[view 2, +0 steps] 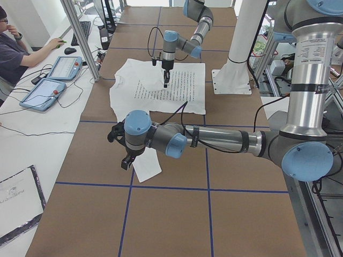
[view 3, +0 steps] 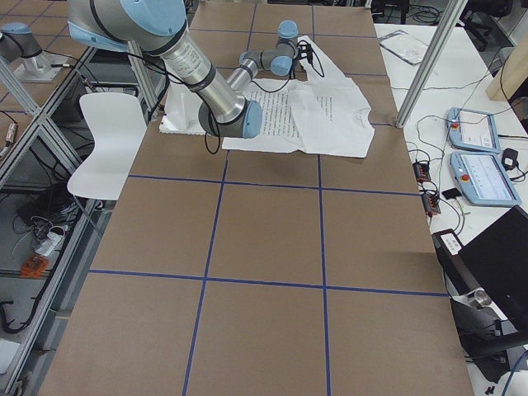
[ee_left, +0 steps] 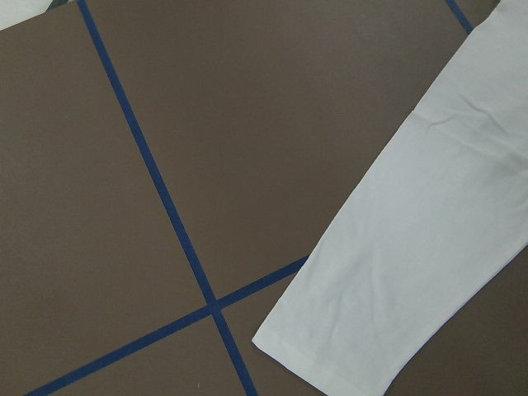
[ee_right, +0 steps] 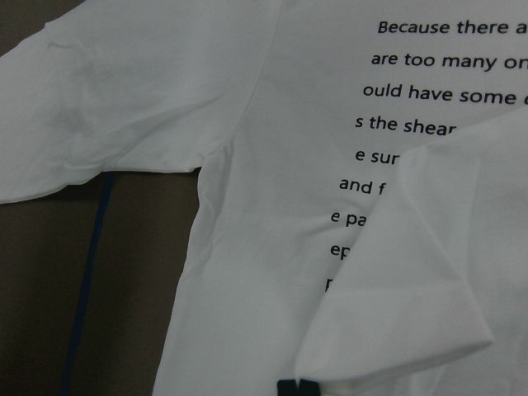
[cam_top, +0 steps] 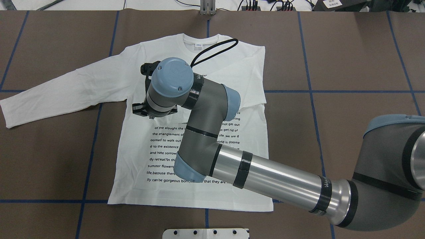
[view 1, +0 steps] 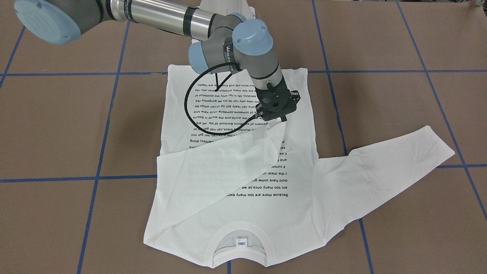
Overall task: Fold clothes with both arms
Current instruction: 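Lay the sleeve cuff down near the collar and release with the right gripper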
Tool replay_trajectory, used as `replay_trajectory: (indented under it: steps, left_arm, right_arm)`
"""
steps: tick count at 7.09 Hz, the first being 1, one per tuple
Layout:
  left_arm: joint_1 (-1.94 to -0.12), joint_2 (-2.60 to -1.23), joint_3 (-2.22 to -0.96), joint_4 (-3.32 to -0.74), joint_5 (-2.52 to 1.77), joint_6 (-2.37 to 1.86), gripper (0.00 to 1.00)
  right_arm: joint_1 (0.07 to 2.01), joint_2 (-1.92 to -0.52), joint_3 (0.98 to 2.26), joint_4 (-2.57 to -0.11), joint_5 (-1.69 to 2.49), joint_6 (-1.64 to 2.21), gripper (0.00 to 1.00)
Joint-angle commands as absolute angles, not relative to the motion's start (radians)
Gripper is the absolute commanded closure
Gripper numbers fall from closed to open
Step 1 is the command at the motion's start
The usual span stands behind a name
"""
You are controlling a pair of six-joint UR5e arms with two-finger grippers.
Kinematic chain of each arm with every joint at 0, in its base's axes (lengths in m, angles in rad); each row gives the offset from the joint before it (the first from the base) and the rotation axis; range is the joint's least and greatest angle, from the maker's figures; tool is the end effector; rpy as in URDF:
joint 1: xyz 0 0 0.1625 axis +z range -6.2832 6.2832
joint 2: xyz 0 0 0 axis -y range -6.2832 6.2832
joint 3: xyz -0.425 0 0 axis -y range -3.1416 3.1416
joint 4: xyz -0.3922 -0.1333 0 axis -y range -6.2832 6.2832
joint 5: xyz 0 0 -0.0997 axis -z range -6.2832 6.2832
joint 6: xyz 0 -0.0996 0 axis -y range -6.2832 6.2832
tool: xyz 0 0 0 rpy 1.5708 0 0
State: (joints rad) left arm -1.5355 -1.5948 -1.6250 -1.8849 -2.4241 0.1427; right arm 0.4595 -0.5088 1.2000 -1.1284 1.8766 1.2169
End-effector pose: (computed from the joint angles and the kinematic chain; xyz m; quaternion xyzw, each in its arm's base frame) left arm -0.0399 -0.5201 0.5791 0.1990 0.3958 0.1597 0.8822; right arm -0.6726 -0.4481 0.0694 0.0919 -0.5382 -0.0377 0.8369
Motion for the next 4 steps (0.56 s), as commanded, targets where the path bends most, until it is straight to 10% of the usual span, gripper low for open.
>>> replay_trajectory:
  steps: [1, 2, 4]
  left_arm:
    - [-1.536, -1.595, -1.623, -1.885, -2.425, 0.143, 0.0]
    - [-1.536, -1.595, -1.62, -1.885, -2.424, 0.141, 0.0]
    - [-1.535, -1.597, -1.609, -1.897, -2.424, 0.14, 0.0]
  right_arm:
    - [0.454, -0.511, 1.192, -1.127, 1.876, 1.216, 0.93]
    - [0.439, -0.499, 1.187, -1.126, 1.817, 1.218, 0.03]
    - [0.373, -0.457, 1.169, -1.124, 1.659, 1.195, 0.0]
